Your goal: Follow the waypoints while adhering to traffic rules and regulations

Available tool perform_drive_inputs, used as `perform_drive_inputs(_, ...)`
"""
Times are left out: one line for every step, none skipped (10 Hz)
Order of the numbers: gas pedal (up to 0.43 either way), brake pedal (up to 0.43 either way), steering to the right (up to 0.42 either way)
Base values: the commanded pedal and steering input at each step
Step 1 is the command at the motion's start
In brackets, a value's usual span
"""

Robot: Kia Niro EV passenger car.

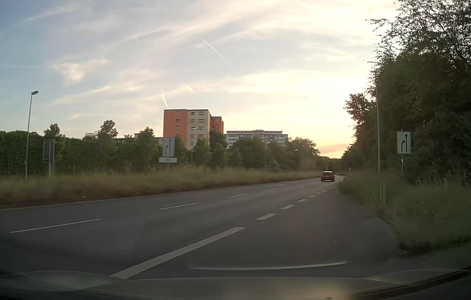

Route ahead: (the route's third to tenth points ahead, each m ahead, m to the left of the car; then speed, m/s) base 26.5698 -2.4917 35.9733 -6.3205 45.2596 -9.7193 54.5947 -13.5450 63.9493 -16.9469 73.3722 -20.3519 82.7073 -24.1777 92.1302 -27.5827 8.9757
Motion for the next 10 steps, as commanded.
perform_drive_inputs(0.421,0.000,0.161)
perform_drive_inputs(0.429,0.000,0.138)
perform_drive_inputs(0.429,0.000,0.120)
perform_drive_inputs(0.429,0.000,0.096)
perform_drive_inputs(0.429,0.000,0.078)
perform_drive_inputs(0.429,0.000,0.064)
perform_drive_inputs(0.429,0.000,0.047)
perform_drive_inputs(0.421,0.000,0.036)
perform_drive_inputs(0.421,0.000,0.030)
perform_drive_inputs(0.421,0.000,0.029)
